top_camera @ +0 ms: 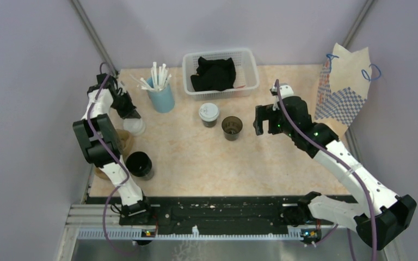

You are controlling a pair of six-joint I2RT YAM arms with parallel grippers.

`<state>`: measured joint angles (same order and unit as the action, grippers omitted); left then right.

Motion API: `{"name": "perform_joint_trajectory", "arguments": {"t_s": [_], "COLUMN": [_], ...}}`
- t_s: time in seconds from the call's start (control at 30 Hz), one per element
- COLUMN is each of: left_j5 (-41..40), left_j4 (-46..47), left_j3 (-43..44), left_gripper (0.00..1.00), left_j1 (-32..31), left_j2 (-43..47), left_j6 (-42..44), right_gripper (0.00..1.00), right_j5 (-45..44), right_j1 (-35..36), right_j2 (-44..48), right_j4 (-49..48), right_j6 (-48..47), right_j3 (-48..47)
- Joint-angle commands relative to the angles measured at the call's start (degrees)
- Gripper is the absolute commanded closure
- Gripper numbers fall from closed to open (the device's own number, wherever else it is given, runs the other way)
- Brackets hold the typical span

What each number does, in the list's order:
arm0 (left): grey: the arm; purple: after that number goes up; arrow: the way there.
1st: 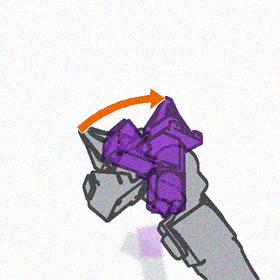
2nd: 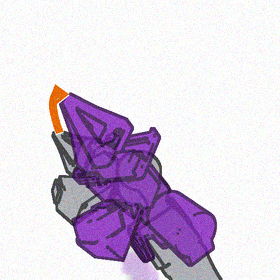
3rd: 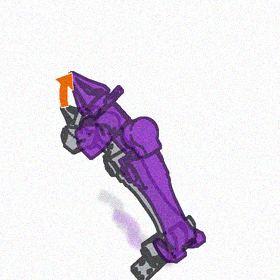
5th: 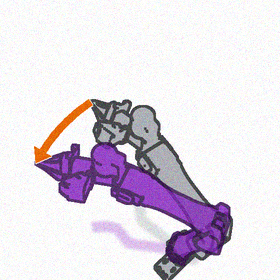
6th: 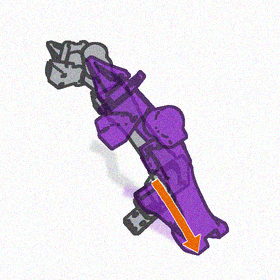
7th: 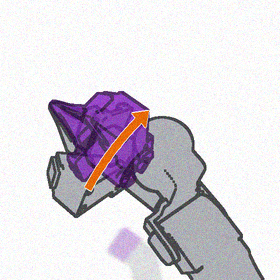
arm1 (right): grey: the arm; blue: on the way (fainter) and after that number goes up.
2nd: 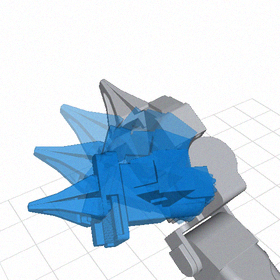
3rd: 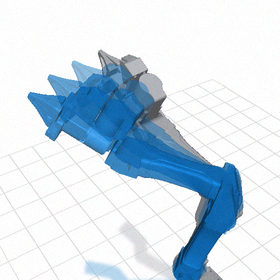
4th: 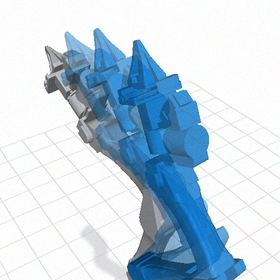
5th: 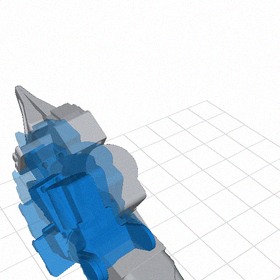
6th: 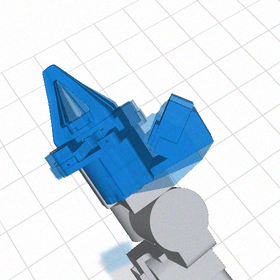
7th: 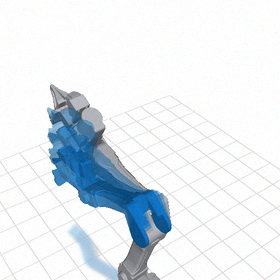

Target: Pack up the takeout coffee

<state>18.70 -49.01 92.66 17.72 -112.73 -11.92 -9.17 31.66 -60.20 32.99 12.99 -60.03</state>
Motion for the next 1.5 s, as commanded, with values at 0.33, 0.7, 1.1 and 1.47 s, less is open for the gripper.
{"name": "perform_joint_trajectory", "arguments": {"t_s": [0.33,0.7,1.1,1.47], "left_j5": [9.9,2.7,-3.4,-2.5], "left_j4": [3.2,-0.9,-1.1,-4.8], "left_j3": [-3.5,1.1,3.6,0.5], "left_gripper": [1.00,1.00,1.00,0.51], "left_j1": [4.2,3.7,3.1,-2.1], "left_j2": [3.9,8.0,15.5,6.6], "left_j6": [3.4,-0.1,-6.5,3.2], "right_gripper": [0.01,0.01,0.01,0.01], "right_j5": [-0.8,-0.7,-1.4,-0.6], "right_j1": [1.2,1.9,3.9,4.4], "right_j2": [0.0,-0.3,-1.5,-1.5], "right_j4": [-0.6,-0.9,0.1,-0.3], "right_j6": [-1.1,-1.0,-1.6,-0.6], "right_j3": [-2.3,-2.3,-4.3,-3.8]}}
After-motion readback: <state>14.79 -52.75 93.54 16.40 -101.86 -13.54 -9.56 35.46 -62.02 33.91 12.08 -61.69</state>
